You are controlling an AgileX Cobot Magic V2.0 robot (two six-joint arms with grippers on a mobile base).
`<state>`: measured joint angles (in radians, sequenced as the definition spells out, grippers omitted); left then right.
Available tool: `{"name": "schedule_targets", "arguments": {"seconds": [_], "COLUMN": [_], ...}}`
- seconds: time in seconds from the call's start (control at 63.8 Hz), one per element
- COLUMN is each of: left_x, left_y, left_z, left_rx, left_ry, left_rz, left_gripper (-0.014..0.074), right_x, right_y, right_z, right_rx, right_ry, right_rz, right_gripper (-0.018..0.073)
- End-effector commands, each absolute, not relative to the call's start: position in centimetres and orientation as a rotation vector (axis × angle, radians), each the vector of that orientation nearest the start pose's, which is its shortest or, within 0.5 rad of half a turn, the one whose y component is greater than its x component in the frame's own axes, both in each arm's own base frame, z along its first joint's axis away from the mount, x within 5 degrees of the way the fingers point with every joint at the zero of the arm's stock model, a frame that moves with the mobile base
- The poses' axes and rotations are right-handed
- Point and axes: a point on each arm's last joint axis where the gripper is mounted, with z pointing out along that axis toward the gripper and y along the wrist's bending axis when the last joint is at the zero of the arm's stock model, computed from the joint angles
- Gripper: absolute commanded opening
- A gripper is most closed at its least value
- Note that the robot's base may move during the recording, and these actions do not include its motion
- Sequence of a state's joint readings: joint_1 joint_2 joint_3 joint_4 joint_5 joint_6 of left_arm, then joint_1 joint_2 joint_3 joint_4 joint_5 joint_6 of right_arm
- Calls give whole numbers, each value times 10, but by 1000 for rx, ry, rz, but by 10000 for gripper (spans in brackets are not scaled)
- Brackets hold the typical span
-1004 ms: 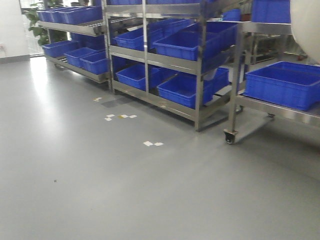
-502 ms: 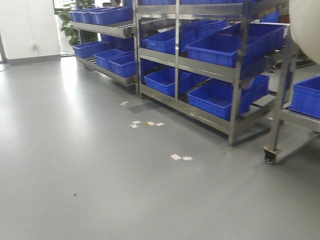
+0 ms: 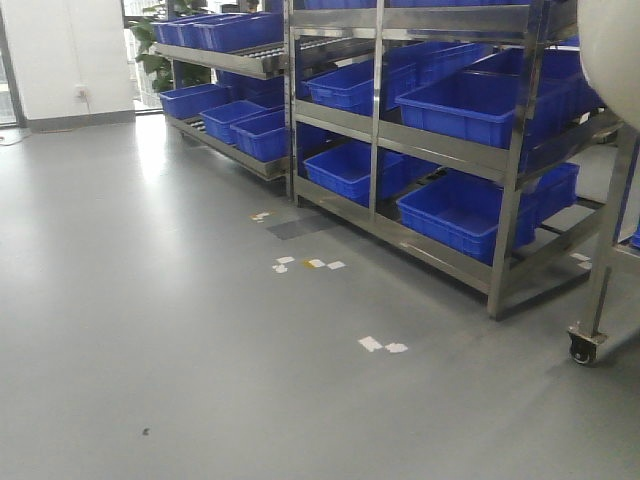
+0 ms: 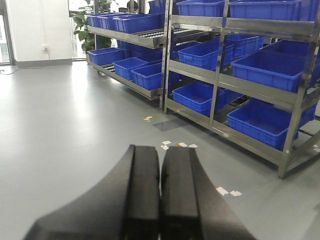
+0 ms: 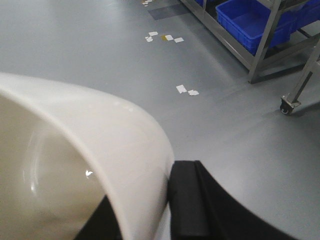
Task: Move white bin to right shelf second layer
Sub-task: 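Drive the base past the racks of blue bins, bin held in right gripper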
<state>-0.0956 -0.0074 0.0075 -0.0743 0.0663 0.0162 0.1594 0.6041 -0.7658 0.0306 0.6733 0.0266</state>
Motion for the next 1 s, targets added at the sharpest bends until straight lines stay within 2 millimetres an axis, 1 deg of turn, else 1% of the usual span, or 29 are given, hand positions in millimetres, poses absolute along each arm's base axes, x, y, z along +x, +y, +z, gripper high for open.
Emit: {"name": "schedule_targets", "arguments": {"seconds": [0.0, 0.988], "left_x": [57, 57], "left_y": [-6, -6], "left_z": [200, 200], "left_rx": [25, 25], "left_ry": [1500, 1500], "left_rz": [-134, -134], "left_gripper": [85, 85], "right_x": [110, 110], "right_y": [18, 18], "right_z": [378, 378], "right_rx": [-103, -103], "right_ry": [1875, 1875], "right_rz": [157, 157], "right_gripper": [56, 56]}}
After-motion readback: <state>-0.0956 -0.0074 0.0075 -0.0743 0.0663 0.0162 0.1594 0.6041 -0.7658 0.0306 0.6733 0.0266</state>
